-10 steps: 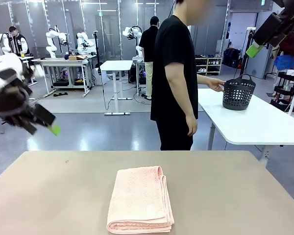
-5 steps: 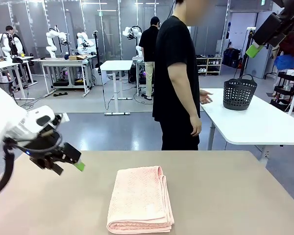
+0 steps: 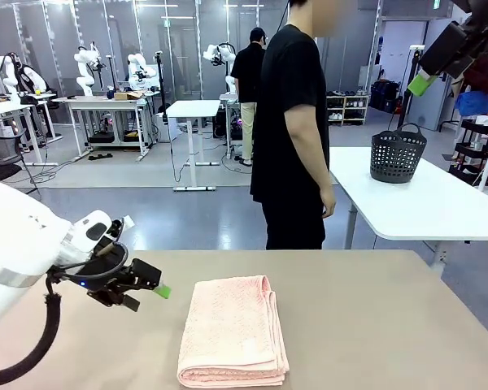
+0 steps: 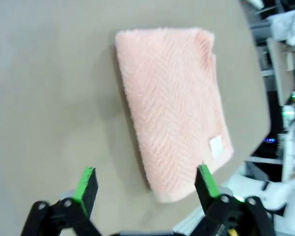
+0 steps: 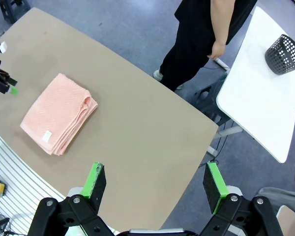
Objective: Fold the towel.
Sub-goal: Pick up the 100 cm Hotel Towel and place it on the left side of the table.
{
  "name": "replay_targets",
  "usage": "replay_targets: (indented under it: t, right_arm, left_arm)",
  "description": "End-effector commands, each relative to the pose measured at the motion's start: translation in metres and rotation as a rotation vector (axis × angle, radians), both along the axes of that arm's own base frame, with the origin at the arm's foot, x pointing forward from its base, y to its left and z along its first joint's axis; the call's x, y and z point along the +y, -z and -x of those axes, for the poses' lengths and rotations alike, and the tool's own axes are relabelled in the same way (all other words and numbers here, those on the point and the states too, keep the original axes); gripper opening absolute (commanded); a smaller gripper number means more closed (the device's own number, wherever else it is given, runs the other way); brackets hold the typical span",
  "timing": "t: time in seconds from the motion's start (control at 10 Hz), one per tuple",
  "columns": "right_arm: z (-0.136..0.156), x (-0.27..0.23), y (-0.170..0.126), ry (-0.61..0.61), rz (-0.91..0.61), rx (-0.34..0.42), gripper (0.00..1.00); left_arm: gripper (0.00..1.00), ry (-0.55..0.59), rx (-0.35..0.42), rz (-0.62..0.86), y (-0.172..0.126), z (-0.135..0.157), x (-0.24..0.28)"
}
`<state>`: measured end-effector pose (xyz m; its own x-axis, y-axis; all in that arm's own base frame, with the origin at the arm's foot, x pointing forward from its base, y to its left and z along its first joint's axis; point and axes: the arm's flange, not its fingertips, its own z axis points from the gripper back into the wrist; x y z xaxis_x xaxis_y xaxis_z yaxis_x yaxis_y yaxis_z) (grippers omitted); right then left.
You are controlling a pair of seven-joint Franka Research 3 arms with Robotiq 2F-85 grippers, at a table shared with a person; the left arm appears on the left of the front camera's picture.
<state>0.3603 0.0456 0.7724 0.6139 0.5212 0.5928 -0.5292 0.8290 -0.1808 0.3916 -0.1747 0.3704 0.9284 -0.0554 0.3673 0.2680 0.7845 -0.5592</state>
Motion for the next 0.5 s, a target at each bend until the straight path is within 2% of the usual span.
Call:
replay_targets:
  t: [0.0, 0.2, 0.4]
  right_arm:
    - [0.001, -0.001, 0.001, 0.003, 0.002, -0.001, 1.0]
    - [0.001, -0.001, 0.001, 0.003, 0.002, -0.001, 1.0]
    - [0.001, -0.001, 0.001, 0.003, 0.002, -0.001, 1.0]
  left_arm:
    - [1.0, 0.016, -0.014, 0.092, 0.032, -0.021, -0.007]
    - [1.0, -0.006, 0.016, 0.186, 0.047, -0.026, -0.015]
    - [1.0, -0.019, 0.055, 0.216, 0.064, -0.031, -0.017]
